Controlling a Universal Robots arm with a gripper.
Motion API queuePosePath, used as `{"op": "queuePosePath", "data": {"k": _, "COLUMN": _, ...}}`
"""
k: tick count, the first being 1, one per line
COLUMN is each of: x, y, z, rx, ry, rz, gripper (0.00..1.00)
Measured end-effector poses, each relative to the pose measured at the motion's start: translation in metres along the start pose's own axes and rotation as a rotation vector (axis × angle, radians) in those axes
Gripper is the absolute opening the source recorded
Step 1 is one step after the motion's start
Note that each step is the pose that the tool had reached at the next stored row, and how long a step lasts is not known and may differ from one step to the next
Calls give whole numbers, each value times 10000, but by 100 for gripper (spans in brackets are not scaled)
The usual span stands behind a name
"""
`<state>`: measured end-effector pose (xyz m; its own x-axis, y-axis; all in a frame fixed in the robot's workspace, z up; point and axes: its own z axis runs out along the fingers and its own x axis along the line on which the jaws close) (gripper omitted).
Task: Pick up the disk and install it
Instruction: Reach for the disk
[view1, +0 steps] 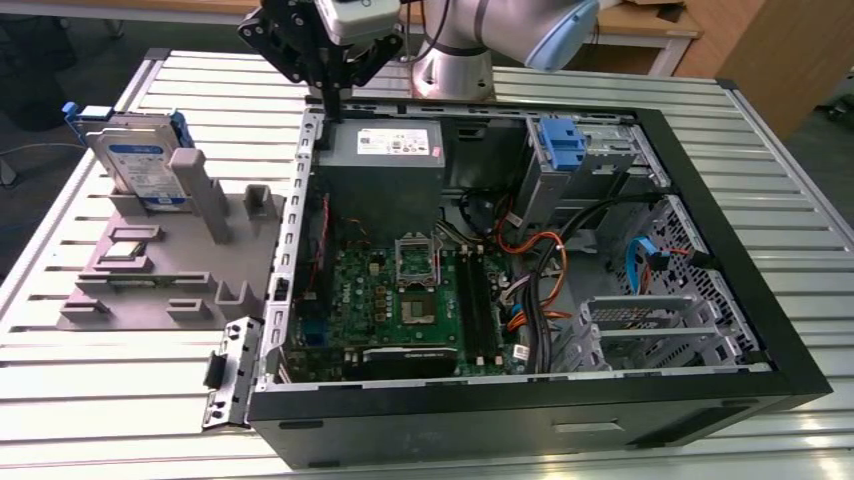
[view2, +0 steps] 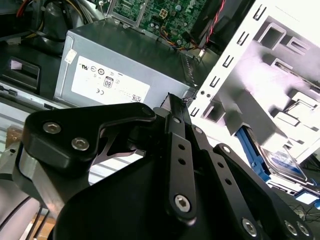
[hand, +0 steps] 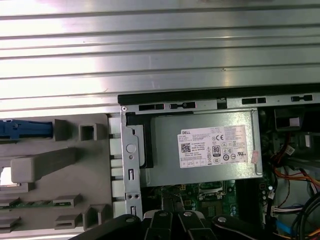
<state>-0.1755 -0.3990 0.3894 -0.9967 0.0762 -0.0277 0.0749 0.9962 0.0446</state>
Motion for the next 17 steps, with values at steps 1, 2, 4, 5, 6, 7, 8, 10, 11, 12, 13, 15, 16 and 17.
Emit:
{"op": "queuePosePath", "data": {"k": 1, "x": 8, "y": -1, "z": 0, "rx": 0, "ry": 0, "rz": 0, "gripper": 11}}
{"op": "queuePosePath", "data": {"k": 2, "x": 14, "y": -1, "z": 1, "rx": -1, "ry": 0, "rz": 1, "gripper": 11}}
{"op": "queuePosePath", "data": {"k": 4, "x": 15, "y": -1, "z": 1, "rx": 0, "ry": 0, "rz": -1, "gripper": 11}}
{"op": "queuePosePath", "data": {"k": 5, "x": 16, "y": -1, "z": 0, "rx": 0, "ry": 0, "rz": 0, "gripper": 11}}
{"op": "queuePosePath", "data": {"k": 6, "x": 17, "y": -1, "z": 0, "rx": 0, "ry": 0, "rz": 0, "gripper": 11}}
{"op": "queuePosePath", "data": {"k": 7, "x": 17, "y": -1, "z": 0, "rx": 0, "ry": 0, "rz": 0, "gripper": 11}}
{"op": "queuePosePath", "data": {"k": 8, "x": 18, "y": -1, "z": 0, "rx": 0, "ry": 0, "rz": 0, "gripper": 11}}
{"op": "queuePosePath", "data": {"k": 10, "x": 18, "y": -1, "z": 0, "rx": 0, "ry": 0, "rz": 0, "gripper": 11}}
{"op": "queuePosePath", "data": {"k": 11, "x": 18, "y": -1, "z": 0, "rx": 0, "ry": 0, "rz": 0, "gripper": 11}}
{"op": "queuePosePath", "data": {"k": 12, "x": 18, "y": -1, "z": 0, "rx": 0, "ry": 0, "rz": 0, "gripper": 11}}
{"op": "queuePosePath", "data": {"k": 13, "x": 18, "y": -1, "z": 0, "rx": 0, "ry": 0, "rz": 0, "gripper": 11}}
{"op": "queuePosePath", "data": {"k": 15, "x": 18, "y": -1, "z": 0, "rx": 0, "ry": 0, "rz": 0, "gripper": 11}}
{"op": "queuePosePath", "data": {"k": 16, "x": 19, "y": -1, "z": 0, "rx": 0, "ry": 0, "rz": 0, "gripper": 11}}
{"op": "queuePosePath", "data": {"k": 17, "x": 25, "y": -2, "z": 1, "rx": -1, "ry": -1, "rz": 2, "gripper": 11}}
